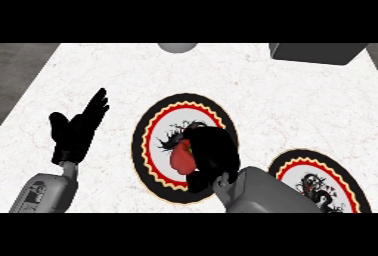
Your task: Pick the bell pepper from the plate and place it in the plate
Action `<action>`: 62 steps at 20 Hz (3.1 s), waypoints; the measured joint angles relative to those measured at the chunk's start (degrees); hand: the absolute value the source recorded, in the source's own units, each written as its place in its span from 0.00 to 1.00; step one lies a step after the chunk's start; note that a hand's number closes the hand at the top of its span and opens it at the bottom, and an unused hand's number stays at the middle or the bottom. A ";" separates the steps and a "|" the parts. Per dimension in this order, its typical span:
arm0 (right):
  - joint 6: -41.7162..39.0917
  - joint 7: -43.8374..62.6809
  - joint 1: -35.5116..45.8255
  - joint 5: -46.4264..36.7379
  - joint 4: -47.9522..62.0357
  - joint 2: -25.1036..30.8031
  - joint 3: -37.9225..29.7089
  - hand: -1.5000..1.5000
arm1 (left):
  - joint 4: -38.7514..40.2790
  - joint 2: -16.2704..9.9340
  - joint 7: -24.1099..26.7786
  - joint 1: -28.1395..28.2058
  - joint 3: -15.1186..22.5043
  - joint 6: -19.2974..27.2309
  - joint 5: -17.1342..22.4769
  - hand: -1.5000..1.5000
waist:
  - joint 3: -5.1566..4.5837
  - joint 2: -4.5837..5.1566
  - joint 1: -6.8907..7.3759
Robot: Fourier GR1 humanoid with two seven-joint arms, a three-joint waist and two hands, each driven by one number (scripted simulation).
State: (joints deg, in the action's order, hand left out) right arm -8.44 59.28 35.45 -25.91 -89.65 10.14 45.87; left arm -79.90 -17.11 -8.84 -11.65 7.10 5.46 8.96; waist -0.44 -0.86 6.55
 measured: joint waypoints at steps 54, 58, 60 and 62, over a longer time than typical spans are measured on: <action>49.21 2.19 2.60 -40.40 8.97 -9.40 1.29 0.00 | 2.73 -0.04 0.04 -1.65 -3.71 0.56 -0.80 0.50 | 0.47 0.78 -4.58; 54.51 2.34 -0.29 -37.12 4.78 -9.46 -0.10 0.00 | 2.07 -0.50 0.18 -0.86 -3.96 0.02 -0.60 0.50 | 0.51 0.77 -4.42; 56.83 2.17 -1.88 -34.54 2.59 -9.51 0.05 0.00 | 1.73 -0.37 0.30 -0.32 -4.03 -0.06 -0.43 0.50 | 0.51 0.79 -4.37; 59.65 1.47 -3.62 -32.09 1.47 -9.56 1.13 0.00 | 2.26 -0.10 0.78 -0.13 -3.99 0.05 -0.71 0.50 | 0.50 0.90 -4.60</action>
State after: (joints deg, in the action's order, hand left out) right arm 51.21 60.75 31.83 -58.00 -88.19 0.58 47.00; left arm -77.64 -17.21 -8.06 -11.78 3.11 5.51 8.24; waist 0.06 0.03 1.95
